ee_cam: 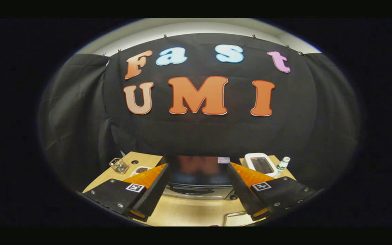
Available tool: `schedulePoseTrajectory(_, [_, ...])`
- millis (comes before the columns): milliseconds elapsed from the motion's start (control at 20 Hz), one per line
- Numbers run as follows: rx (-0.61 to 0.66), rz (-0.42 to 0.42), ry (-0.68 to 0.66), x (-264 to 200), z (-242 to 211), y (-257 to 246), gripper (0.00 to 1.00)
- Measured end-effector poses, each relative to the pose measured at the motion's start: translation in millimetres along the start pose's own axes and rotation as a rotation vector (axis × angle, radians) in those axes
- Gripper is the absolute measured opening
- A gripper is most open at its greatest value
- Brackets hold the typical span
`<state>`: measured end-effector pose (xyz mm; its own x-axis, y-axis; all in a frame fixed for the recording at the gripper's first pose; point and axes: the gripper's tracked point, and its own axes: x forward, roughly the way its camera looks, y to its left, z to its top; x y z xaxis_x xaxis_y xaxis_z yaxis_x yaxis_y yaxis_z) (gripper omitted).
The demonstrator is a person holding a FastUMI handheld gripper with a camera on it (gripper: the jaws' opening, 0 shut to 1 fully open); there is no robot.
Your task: Open the toaster oven, put the food inside, and close the toaster oven door.
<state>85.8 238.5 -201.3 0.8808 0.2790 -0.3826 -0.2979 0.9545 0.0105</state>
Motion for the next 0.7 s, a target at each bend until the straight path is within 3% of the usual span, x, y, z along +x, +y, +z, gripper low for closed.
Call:
schedulePoseTrajectory(400, [-0.009, -0.03, 0.189, 71.7, -68.7, 11.4, 0.99])
schedulePoseTrajectory(700, [-0.029, -0.053, 0.315, 99.0, -113.3, 9.1, 0.99])
